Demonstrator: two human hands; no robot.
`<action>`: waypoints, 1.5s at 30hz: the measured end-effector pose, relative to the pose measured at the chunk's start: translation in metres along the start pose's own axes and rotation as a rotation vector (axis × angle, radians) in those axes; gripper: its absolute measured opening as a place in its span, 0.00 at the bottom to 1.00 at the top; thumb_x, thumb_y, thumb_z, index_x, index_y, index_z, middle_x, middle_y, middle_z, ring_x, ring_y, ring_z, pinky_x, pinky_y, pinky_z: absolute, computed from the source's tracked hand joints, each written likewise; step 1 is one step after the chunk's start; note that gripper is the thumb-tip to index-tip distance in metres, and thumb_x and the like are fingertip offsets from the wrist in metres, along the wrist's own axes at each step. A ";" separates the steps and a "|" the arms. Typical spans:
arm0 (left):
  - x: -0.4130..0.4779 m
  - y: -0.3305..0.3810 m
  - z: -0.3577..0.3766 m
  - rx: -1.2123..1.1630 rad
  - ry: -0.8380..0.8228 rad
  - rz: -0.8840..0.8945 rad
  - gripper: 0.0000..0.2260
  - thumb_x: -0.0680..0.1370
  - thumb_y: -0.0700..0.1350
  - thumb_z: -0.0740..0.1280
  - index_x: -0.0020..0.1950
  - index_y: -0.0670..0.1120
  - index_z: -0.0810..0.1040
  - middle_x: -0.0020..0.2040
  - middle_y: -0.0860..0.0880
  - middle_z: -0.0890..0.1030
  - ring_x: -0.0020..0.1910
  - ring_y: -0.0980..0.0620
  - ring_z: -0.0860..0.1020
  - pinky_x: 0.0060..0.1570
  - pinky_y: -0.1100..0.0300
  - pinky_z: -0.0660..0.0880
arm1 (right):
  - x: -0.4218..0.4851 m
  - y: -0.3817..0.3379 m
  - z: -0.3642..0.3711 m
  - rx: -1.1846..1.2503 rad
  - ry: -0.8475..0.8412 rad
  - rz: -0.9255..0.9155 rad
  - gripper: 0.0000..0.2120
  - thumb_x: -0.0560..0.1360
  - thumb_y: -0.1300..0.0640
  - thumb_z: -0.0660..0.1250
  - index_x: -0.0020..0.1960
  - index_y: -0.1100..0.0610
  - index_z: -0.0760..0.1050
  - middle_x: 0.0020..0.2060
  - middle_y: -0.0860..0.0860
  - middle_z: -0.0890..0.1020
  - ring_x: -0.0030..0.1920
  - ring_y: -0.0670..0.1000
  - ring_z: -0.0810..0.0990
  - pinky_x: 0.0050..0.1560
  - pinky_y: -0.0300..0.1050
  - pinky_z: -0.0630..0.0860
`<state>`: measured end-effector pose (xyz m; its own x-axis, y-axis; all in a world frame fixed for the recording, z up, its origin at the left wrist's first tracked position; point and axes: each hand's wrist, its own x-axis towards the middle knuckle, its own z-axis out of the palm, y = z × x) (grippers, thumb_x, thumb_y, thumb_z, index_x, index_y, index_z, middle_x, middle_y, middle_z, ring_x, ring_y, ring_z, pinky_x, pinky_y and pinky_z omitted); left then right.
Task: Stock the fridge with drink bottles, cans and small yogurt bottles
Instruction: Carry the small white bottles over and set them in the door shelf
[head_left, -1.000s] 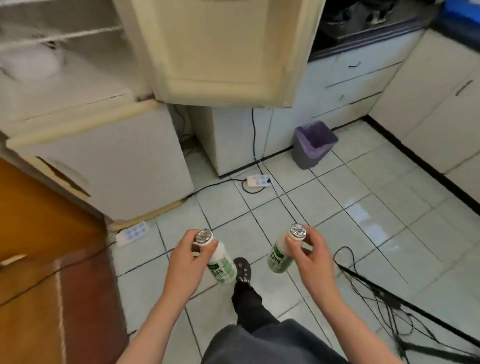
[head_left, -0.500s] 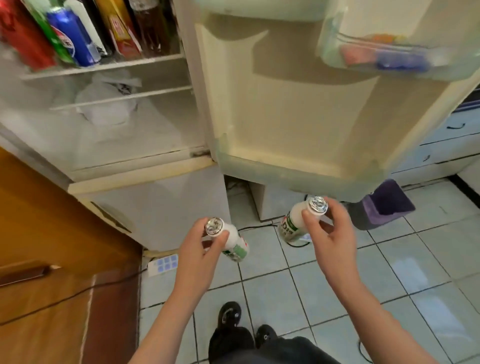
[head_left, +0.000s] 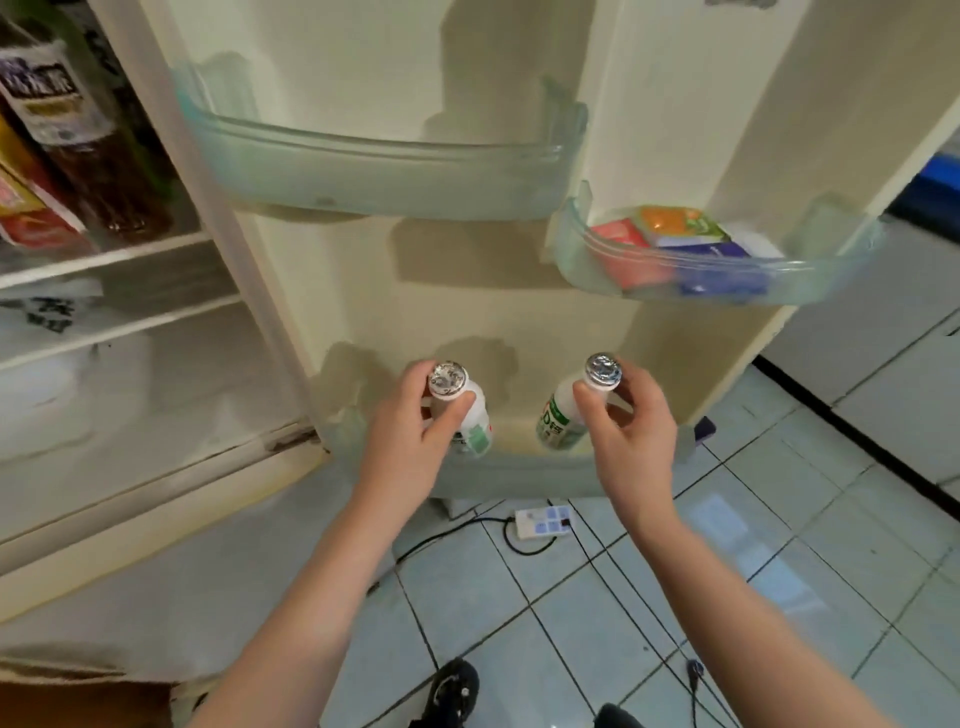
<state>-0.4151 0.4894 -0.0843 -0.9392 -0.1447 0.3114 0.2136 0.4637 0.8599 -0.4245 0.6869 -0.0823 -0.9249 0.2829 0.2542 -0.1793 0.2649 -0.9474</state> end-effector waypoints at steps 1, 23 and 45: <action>0.007 -0.007 0.004 0.030 -0.036 0.004 0.09 0.76 0.46 0.68 0.55 0.49 0.74 0.45 0.60 0.77 0.44 0.69 0.76 0.39 0.78 0.69 | 0.004 0.005 0.004 -0.014 0.001 0.022 0.13 0.74 0.54 0.69 0.56 0.42 0.72 0.51 0.38 0.77 0.52 0.35 0.76 0.49 0.32 0.73; 0.017 -0.038 0.026 0.054 -0.232 0.027 0.23 0.73 0.50 0.68 0.66 0.45 0.70 0.64 0.52 0.72 0.63 0.56 0.70 0.61 0.62 0.65 | -0.005 0.051 0.018 -0.399 -0.164 0.069 0.25 0.71 0.48 0.71 0.66 0.49 0.70 0.59 0.40 0.75 0.58 0.40 0.73 0.57 0.38 0.71; -0.193 -0.072 0.240 0.859 -1.990 0.366 0.19 0.79 0.56 0.60 0.67 0.50 0.71 0.63 0.51 0.75 0.59 0.52 0.74 0.55 0.61 0.69 | -0.399 0.140 -0.169 -0.287 0.354 1.498 0.10 0.78 0.53 0.61 0.56 0.54 0.76 0.52 0.52 0.80 0.56 0.53 0.77 0.55 0.41 0.70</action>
<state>-0.3140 0.6940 -0.3033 0.0080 0.5829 -0.8125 0.7859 0.4987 0.3655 -0.0242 0.7668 -0.2832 -0.0655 0.6226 -0.7798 0.9023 -0.2968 -0.3127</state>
